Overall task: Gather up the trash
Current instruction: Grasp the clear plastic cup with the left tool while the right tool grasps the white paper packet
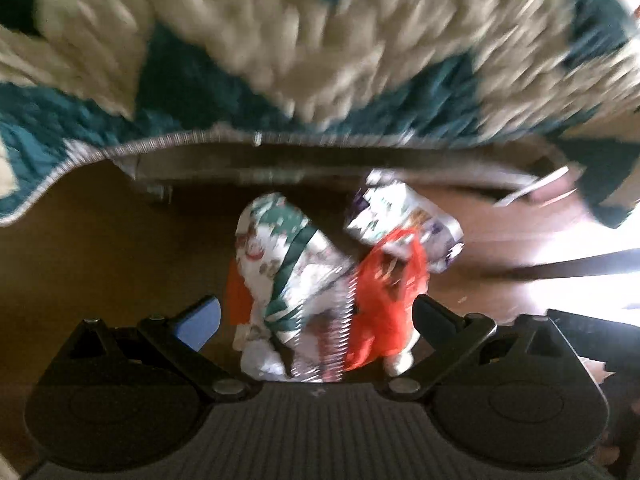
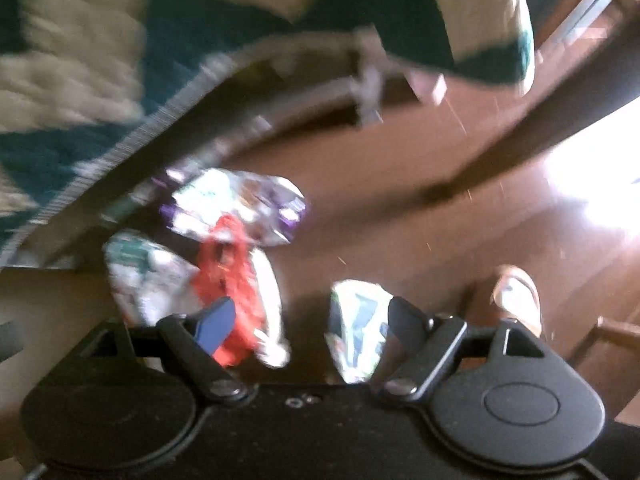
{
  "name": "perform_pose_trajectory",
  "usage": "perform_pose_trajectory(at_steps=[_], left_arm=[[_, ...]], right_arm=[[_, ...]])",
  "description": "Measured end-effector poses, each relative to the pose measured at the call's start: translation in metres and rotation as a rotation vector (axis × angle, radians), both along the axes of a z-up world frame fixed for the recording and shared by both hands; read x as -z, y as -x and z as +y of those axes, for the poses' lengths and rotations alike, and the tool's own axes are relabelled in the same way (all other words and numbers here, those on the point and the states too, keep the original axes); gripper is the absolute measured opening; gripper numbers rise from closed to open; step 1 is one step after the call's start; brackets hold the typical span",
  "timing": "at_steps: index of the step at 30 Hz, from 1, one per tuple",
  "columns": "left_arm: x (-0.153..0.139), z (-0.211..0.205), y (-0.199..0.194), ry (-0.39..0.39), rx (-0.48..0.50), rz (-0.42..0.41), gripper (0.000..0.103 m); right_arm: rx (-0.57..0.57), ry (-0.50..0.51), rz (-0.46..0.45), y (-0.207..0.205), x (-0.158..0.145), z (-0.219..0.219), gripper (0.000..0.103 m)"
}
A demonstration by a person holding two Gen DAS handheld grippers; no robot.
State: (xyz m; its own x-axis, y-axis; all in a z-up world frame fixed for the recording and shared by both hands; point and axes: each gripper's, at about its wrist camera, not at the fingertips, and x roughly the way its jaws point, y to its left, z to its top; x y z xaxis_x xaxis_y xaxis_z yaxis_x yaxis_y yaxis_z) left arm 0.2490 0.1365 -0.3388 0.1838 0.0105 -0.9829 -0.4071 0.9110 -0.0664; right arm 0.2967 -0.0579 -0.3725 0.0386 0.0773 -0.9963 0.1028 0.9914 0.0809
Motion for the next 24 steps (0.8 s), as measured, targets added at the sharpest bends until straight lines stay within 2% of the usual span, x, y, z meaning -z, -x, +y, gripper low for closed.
perform_pose_trajectory(at_steps=[3,5,8,12,15,18,23,24], left_arm=[[0.039,0.004,-0.010,0.003,-0.012,0.072,0.103],[0.057,0.002,-0.018,-0.003,-0.016,0.091,0.103],[0.081,-0.010,-0.033,-0.009,0.035,0.107,0.103],[0.115,-0.027,-0.045,-0.061,0.096,0.160,0.103],[0.134,-0.026,-0.045,-0.100,0.063,0.202,0.102],[0.149,-0.024,-0.047,-0.090,0.034,0.223,0.102],[0.165,-0.035,-0.048,-0.112,0.045,0.257,0.101],[0.167,-0.035,-0.048,-0.111,0.044,0.260,0.098]], right_arm=[[0.053,0.011,0.073,0.001,0.034,-0.002,0.082],[0.054,0.026,0.104,0.001,0.052,0.000,0.082],[0.042,0.028,0.156,0.004,0.074,0.002,0.082],[0.082,0.013,0.179,-0.003,0.091,-0.001,0.082],[0.106,0.038,0.193,-0.008,0.105,-0.009,0.082],[0.118,0.053,0.207,-0.011,0.117,-0.013,0.081],[0.139,0.049,0.231,-0.013,0.136,-0.020,0.081],[0.130,0.044,0.237,-0.013,0.139,-0.020,0.081]])
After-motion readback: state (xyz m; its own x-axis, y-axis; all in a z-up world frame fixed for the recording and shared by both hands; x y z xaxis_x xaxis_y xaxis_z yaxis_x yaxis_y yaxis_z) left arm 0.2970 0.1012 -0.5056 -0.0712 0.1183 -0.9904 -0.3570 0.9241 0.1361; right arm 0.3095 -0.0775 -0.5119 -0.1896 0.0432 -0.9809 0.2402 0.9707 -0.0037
